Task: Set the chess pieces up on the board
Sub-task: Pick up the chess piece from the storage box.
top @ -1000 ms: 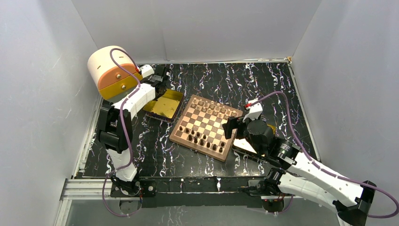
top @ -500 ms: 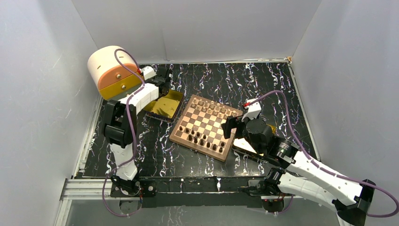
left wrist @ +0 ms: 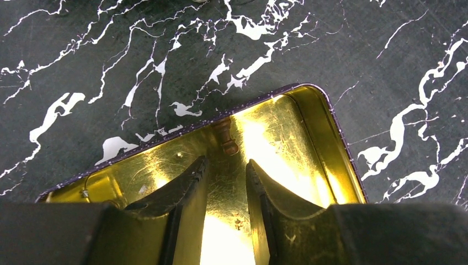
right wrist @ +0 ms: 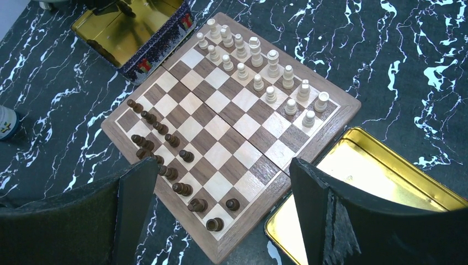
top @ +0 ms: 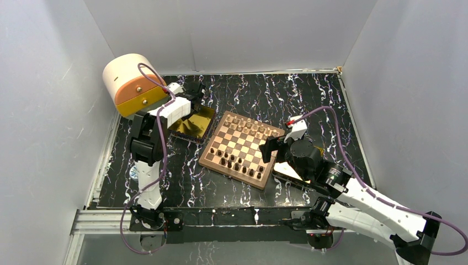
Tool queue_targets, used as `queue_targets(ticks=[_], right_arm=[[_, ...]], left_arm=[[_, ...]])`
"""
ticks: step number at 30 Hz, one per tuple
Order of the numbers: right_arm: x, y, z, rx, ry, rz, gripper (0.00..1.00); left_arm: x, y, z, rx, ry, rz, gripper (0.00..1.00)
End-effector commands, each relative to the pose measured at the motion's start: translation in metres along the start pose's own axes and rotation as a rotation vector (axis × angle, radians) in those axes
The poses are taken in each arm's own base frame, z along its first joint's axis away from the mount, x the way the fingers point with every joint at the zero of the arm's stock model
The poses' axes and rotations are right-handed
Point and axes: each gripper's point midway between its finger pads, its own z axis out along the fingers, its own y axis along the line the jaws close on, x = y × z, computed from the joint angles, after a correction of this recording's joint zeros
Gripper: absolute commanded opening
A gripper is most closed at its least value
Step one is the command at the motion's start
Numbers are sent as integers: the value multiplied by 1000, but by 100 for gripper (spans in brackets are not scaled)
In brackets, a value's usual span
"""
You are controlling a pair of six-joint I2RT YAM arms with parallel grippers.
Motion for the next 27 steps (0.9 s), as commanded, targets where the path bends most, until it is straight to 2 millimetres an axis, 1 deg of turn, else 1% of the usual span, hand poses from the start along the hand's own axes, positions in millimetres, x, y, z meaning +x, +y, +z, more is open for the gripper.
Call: queue_targets(ticks=[1, 9, 13, 19, 22, 27], right_arm=[[-34, 10, -7, -38, -97, 55, 99], [-33, 8, -7, -29, -97, 50, 99], [-33, 8, -7, -29, -101, 51, 99], [-33, 7, -7, -24, -101, 46, 99], [-33, 6, -7, -21, -102, 47, 99], [-32, 6, -6, -18, -102, 44, 99]], left_arm=[[-18, -1, 3, -33, -73, -85, 29], [-11, 4, 15, -70, -80, -98, 27], [-9, 4, 21, -80, -78, -93, 30], [-7, 6, 27, -93, -79, -90, 30], [-5, 7, 28, -97, -77, -88, 26], [-4, 7, 27, -95, -73, -90, 18]])
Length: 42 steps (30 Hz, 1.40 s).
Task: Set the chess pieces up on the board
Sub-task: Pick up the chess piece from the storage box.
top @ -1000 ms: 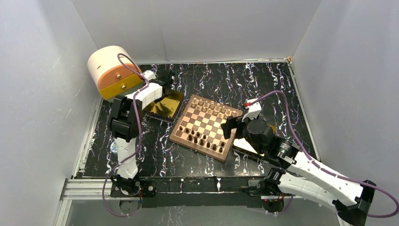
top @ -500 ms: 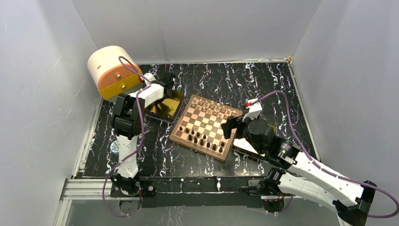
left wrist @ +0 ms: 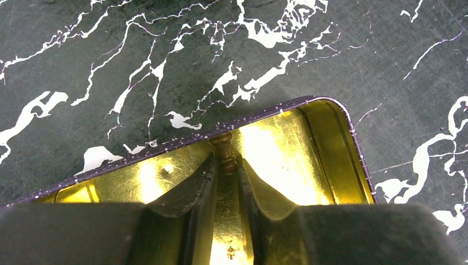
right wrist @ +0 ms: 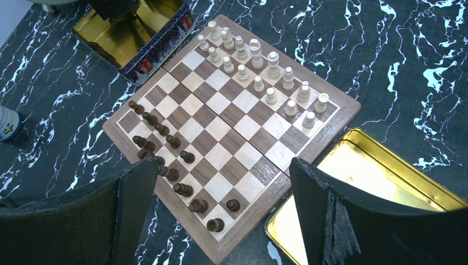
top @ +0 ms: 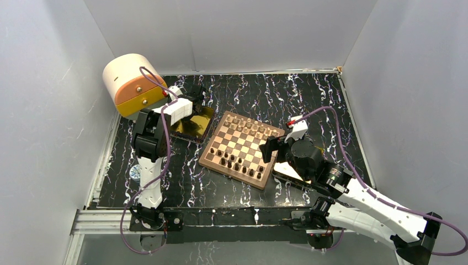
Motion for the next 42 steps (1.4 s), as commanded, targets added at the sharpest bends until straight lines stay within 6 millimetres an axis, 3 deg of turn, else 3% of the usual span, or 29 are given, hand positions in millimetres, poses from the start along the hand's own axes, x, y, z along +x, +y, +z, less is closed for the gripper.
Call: queue_targets(ticks=[1, 11, 22, 28, 37, 42], right_arm=[[-30, 6, -4, -15, -94, 39, 99], [-30, 6, -4, -18, -96, 39, 99], [-27, 8, -2, -27, -89, 33, 99], [-25, 11, -3, -41, -78, 44, 99], [-23, 13, -7, -59, -62, 76, 99], [-19, 16, -6, -71, -53, 93, 99]], left_arm=[[-16, 5, 1, -34, -52, -25, 16], [-17, 3, -3, -16, -33, -26, 6], [-26, -5, -31, 74, 47, -50, 2], [-28, -2, -52, 136, 109, -15, 0], [-35, 5, -101, 327, 188, 167, 0], [-16, 7, -131, 494, 311, 290, 0]])
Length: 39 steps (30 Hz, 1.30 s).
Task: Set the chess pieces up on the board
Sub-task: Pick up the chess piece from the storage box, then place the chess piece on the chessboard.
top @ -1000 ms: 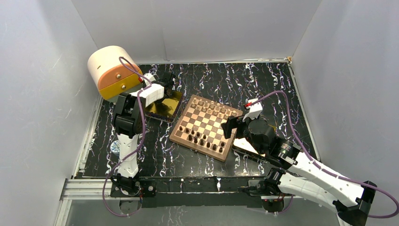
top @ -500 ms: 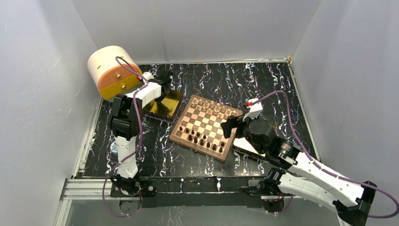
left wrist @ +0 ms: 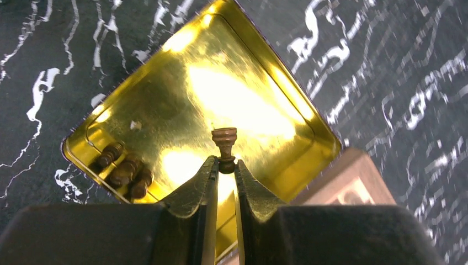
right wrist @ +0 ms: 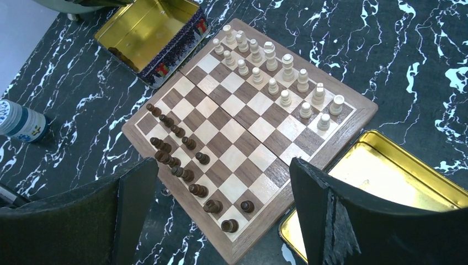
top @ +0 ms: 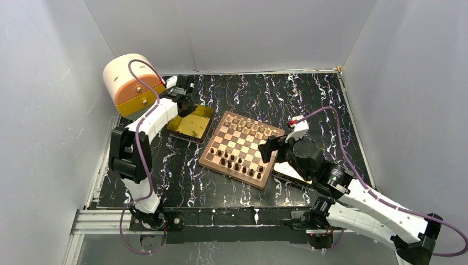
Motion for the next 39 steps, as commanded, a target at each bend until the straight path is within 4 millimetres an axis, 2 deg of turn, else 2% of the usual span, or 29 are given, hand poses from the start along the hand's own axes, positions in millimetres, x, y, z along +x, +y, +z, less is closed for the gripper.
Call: queue_targets(ticks=[1, 4, 6, 13, 18, 24, 28, 31, 34, 39], right_arm=[[-14, 9, -4, -34, -37, 50, 99], [-12, 8, -6, -30, -20, 55, 99], [-10, 7, -7, -25, -11, 59, 99], [-1, -2, -12, -7, -3, 67, 99], [-1, -5, -14, 6, 3, 54, 99], [0, -8, -15, 20, 11, 46, 99], [3, -8, -15, 17, 20, 45, 99], [9, -9, -14, 17, 30, 31, 99], [7, 2, -8, -60, -1, -35, 99], [8, 19, 11, -184, -57, -333, 99]], left_arm=[[25, -11, -33, 188, 143, 145, 0], [50, -22, -48, 328, 269, 242, 0], [58, -26, -59, 394, 316, 294, 0], [60, -34, -99, 570, 362, 470, 0], [73, -34, -117, 610, 476, 595, 0], [92, -43, -136, 653, 586, 709, 0], [105, -57, -149, 680, 602, 782, 0], [125, -73, -164, 744, 636, 827, 0], [140, -83, -181, 821, 678, 837, 0], [146, -88, -204, 928, 691, 806, 0]])
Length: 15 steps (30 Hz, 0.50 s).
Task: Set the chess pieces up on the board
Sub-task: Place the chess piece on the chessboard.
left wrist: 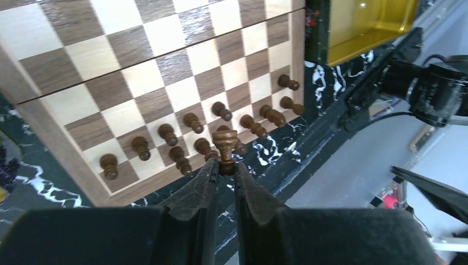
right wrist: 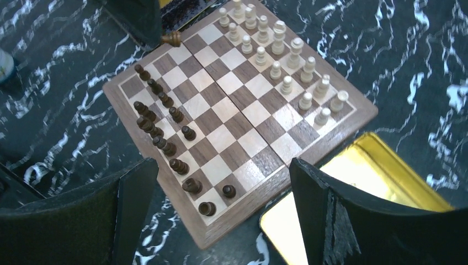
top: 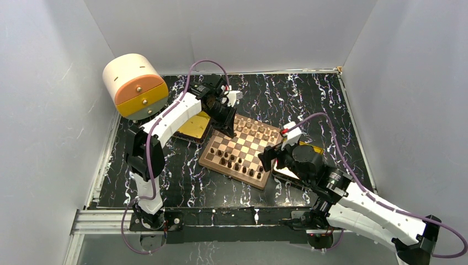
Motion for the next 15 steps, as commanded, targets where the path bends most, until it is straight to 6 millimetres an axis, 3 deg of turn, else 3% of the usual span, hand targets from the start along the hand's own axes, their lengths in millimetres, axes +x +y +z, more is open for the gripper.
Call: queue_targets(ticks=[1, 4, 7, 11, 15], right_arm=[[-27, 16, 19, -91, -129, -257, 99], [-37, 12, 34, -57, -180, -409, 99], [-39, 35, 45, -185, -209, -594, 93], [-48, 58, 53, -325, -265, -679, 60], [-44, 70, 57, -437, -288, -744, 64]], left_arm=[[0, -32, -25, 146, -57, 21, 0], [6, -44, -27, 215, -54, 19, 0], [12, -50, -28, 253, -44, 23, 0], [19, -62, -32, 324, -42, 33, 0], [28, -68, -34, 361, -33, 43, 0]])
